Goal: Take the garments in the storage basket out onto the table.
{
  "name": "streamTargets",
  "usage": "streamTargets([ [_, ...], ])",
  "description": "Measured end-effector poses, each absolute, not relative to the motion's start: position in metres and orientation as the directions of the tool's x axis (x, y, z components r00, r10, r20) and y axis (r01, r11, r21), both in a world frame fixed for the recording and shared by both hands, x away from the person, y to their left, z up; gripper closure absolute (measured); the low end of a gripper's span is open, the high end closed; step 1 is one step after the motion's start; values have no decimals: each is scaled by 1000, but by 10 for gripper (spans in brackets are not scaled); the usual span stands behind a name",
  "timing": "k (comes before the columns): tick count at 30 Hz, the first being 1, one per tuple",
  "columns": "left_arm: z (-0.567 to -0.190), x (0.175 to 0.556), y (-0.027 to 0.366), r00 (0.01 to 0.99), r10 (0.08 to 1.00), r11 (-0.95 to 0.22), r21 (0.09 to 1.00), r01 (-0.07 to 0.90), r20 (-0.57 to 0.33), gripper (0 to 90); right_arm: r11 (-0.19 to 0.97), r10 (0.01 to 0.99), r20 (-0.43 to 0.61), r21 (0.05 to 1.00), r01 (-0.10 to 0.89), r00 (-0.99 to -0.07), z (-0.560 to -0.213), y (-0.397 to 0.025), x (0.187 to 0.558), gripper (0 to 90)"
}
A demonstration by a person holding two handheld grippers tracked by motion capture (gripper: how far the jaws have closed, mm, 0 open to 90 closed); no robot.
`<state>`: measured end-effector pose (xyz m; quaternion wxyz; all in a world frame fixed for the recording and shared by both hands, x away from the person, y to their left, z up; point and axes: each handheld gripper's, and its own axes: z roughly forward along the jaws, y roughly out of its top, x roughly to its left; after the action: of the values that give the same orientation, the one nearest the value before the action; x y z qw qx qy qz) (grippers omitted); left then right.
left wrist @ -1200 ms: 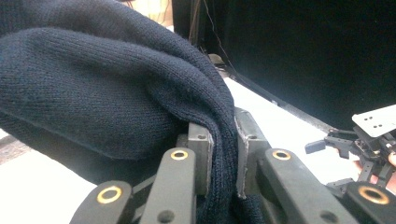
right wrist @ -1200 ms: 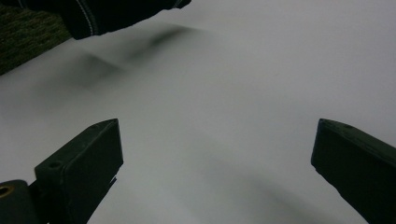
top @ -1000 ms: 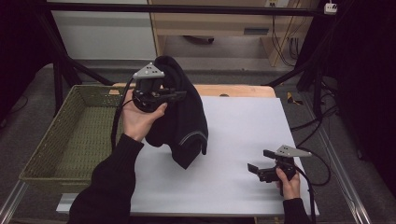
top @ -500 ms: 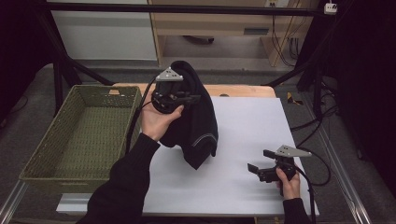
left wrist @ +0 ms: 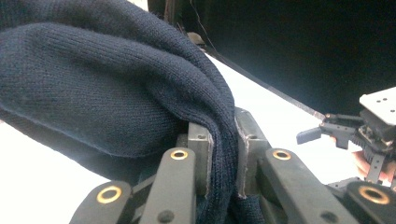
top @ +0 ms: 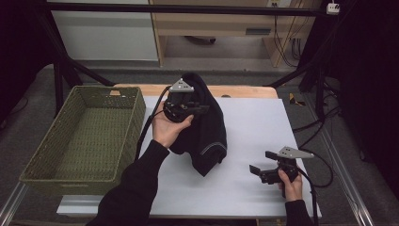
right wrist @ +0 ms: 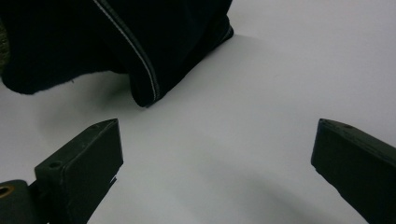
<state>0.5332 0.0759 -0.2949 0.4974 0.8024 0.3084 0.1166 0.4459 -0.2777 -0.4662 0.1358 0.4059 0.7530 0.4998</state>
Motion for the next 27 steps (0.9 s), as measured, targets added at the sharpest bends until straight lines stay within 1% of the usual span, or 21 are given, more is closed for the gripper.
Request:
streamTargets([
  [13, -333, 533, 62, 801, 585, -357, 846, 395, -127, 782, 170, 748, 200, 863, 475, -632, -466, -278, 446, 26],
  [19, -349, 532, 65, 802, 587, -377, 840, 391, -109, 767, 172, 749, 199, 863, 475, -632, -466, -278, 446, 26],
  [27, -369, 533, 75, 788, 606, -368, 840, 398, -108, 732, 169, 750, 203, 861, 479, -630, -467, -277, 446, 26],
])
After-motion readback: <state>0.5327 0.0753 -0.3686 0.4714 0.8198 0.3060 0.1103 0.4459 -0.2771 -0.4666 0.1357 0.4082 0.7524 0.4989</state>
